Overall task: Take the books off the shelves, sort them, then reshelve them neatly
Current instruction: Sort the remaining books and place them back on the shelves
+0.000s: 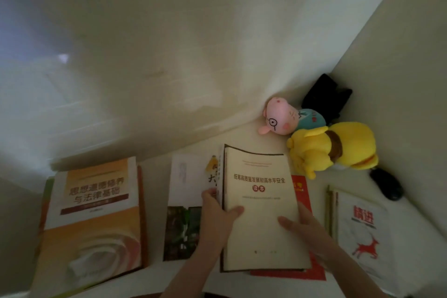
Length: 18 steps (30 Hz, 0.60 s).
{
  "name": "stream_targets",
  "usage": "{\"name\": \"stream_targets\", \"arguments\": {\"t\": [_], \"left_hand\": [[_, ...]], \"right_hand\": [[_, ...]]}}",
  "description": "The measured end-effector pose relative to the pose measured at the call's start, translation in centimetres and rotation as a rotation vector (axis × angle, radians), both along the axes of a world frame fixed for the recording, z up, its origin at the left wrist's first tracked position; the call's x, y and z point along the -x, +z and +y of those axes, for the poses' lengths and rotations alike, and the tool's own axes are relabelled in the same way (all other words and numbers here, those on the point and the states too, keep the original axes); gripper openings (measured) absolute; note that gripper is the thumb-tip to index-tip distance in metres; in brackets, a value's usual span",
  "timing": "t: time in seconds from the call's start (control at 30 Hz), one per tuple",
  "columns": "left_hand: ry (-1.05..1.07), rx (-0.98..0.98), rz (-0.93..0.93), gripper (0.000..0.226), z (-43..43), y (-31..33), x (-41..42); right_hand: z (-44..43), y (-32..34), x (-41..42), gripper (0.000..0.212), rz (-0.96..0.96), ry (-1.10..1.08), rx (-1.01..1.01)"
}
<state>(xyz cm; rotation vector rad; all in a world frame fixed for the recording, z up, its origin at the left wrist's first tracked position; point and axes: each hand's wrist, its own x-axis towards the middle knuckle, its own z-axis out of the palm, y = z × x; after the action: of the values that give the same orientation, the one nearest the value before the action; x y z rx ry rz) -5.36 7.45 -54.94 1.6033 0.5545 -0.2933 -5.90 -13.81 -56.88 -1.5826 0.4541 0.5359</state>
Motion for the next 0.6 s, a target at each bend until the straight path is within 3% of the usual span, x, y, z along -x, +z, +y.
{"name": "stream_targets", "arguments": {"t": [0.13,0.27,0.43,0.6], "left_hand": [[-0.11,0.012,0.052,0.062,-4.5,-1.8,-0.8],[-0.157,0.01,0.107,0.054,-7.6,-3.5,-0.6],[-0.182,-0.079,0.198,0.047,-9.9,-6.5,0.0],[-0.303,-0.344,0.245,0.073,-11.0,-7.5,-0.2]], "right_hand": [[-4.5,-1.4,1.3,0.065,0.054,-0.076,-0.007],[-7.5,-2.9,1.7,0.053,0.094,-0.114,0.04],[-9.1,-4.5,1.2,0.053,0.121,-0.08,0.116],[-9.0,-5.8,0.5,0.06,0.114,-0.066,0.158]]}}
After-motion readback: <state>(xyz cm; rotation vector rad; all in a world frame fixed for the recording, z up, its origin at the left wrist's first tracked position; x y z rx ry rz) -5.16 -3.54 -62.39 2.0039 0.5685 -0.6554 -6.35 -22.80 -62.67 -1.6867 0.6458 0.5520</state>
